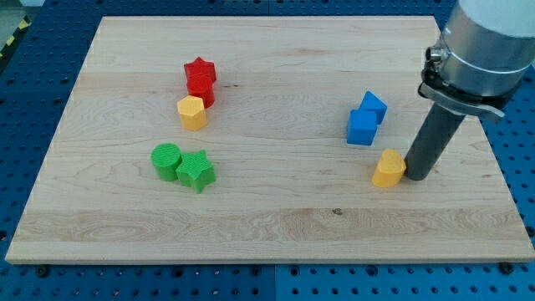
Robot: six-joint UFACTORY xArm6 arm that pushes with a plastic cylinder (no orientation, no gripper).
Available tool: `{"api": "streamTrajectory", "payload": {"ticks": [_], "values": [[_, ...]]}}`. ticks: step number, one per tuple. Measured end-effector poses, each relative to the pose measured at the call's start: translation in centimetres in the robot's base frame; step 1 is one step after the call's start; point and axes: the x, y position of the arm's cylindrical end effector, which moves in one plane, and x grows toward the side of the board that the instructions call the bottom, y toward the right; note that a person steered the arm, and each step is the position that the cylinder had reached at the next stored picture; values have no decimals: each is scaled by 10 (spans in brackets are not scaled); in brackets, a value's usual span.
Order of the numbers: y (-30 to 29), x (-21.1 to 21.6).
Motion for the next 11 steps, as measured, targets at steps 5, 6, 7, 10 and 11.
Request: {"api": "streamTrajectory", "payload": {"ticks": [5, 6, 7, 10, 11], "values": [[-68, 4], [-97, 3], [-125, 3], [-195, -26], [-203, -28]]}}
